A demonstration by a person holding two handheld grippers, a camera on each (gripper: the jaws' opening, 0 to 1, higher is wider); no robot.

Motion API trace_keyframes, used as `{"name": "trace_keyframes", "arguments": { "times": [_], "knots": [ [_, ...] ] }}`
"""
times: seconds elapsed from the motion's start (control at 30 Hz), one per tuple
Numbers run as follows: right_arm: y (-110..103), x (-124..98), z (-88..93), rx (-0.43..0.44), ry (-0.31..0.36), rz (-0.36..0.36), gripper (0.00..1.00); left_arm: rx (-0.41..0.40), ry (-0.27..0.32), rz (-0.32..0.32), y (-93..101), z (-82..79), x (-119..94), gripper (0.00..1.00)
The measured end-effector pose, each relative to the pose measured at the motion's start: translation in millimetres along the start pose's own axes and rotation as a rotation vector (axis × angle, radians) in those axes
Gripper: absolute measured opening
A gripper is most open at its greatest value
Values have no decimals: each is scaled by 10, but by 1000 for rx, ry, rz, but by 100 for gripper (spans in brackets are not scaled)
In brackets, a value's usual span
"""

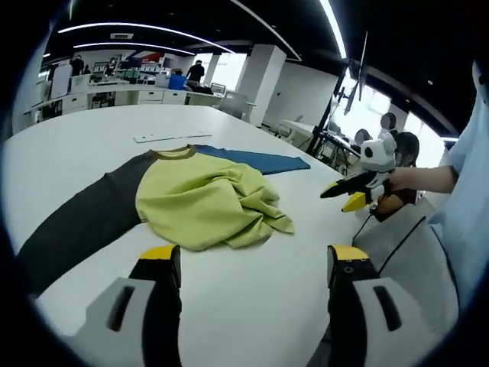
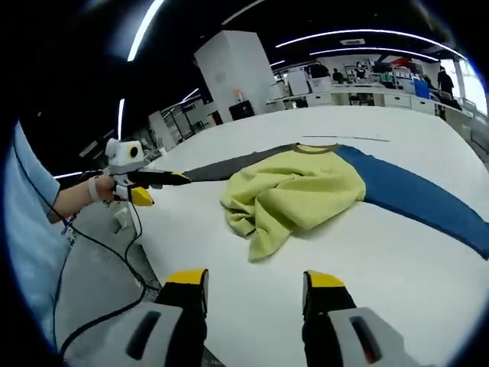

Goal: Fold the garment on the visible template until the final outline fits inside the template.

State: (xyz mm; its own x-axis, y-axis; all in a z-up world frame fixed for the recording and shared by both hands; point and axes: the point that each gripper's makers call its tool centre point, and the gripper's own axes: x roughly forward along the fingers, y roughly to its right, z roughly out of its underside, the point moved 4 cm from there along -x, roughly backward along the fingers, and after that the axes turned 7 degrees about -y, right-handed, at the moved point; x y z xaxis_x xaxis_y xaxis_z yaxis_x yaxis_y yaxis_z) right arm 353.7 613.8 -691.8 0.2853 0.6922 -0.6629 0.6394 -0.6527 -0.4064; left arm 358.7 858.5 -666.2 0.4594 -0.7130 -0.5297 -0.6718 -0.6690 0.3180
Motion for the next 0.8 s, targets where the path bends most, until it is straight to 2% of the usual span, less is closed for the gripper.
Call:
{"name": "trace_keyframes", "arguments": {
  "times": [0.03,0.07,0.13,0.23,0.47,0.53,0.7,0.8],
  "knots": [
    [-23,99,4,49,-33,-21,47,-5,0,2,9,10,3,75],
    [-12,152,13,58,-57,-12,44,-6,1,1,17,22,8,75],
    [-13,247,-5,29,-62,4,35,-7,-2,1,29,35,14,75],
    [34,382,27,58,-102,33,33,-5,9,0,58,31,-4,74],
    [81,581,22,143,-100,57,25,-6,20,-14,63,29,-38,68],
    [71,630,17,137,-103,75,24,-12,28,-19,65,28,-46,70],
    [111,698,-45,125,-84,119,12,-26,35,-25,50,56,-46,68],
    [137,716,-35,143,-88,128,3,-16,14,-22,60,91,-21,67]
  ]
}}
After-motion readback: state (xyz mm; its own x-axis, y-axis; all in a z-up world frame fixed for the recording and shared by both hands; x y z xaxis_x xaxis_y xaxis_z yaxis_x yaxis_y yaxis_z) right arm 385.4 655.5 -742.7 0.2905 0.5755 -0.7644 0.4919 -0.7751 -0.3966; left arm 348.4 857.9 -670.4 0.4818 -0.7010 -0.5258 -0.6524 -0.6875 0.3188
